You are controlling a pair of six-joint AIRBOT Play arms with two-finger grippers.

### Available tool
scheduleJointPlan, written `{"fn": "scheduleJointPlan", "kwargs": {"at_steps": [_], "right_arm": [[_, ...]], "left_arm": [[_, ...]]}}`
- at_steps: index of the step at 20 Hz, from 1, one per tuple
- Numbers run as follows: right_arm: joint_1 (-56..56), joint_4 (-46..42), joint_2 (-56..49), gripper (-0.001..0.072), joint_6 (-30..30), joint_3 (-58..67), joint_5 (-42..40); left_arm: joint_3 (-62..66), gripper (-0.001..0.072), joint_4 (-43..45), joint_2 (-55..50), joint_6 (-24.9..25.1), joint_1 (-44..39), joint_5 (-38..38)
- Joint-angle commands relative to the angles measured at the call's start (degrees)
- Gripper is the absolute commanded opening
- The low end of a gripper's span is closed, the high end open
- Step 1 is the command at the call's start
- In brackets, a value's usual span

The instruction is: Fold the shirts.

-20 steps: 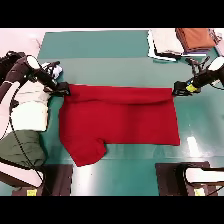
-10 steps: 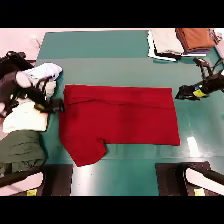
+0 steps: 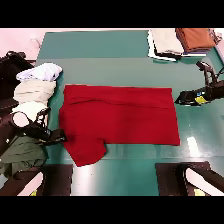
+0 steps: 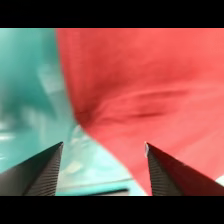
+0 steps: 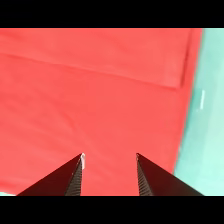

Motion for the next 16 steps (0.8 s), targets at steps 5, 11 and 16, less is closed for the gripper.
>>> {"fn": "scheduleJointPlan", "kwargs": {"at_steps": [5,11,16], "right_arm": [[0.0,1.51,0.35,0.0386,0.02,-0.26,0.22],[-7.52,0.35,2.21,0.0385,-2.14,-5.42,8.02],[-23.06,-4.57,7.45,0.0544,-2.82,-26.67,9.79]], "left_arm": [[-6.4,0.0597,-9.66,1.29,1.97,-0.02,5.99],[-0.04,0.0024,-8.76,1.36,5.22,0.0,4.13],[4.61,0.0024,-8.79,1.36,6.49,0.0,4.0]]}}
